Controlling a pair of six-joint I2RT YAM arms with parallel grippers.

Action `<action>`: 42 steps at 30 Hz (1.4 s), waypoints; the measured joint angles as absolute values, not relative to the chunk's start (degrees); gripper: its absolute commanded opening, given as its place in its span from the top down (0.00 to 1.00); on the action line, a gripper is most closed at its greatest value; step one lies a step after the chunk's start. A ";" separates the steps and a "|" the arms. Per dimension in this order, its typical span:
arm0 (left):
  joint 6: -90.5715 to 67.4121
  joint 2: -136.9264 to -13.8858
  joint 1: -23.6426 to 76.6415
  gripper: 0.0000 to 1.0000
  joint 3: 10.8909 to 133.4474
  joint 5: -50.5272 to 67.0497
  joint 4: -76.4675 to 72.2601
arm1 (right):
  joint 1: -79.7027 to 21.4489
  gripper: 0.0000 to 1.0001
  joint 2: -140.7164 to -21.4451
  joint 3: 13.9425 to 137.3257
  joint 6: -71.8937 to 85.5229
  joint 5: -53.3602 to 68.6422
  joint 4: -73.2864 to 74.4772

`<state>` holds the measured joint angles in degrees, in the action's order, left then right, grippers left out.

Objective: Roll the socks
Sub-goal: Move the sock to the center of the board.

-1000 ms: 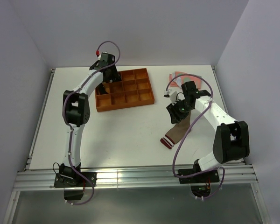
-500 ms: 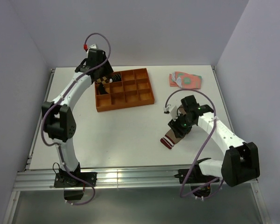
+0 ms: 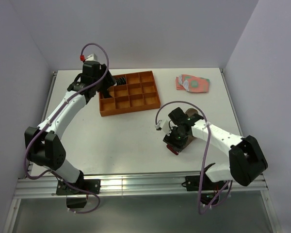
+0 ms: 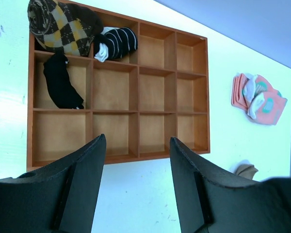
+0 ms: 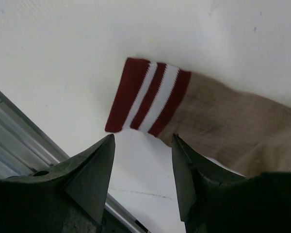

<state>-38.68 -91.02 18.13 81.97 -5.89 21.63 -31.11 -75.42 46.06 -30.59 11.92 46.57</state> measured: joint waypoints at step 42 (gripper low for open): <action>-38.68 -79.77 18.96 0.38 73.71 -5.45 19.84 | -53.95 0.60 -97.34 59.46 -27.16 12.10 41.52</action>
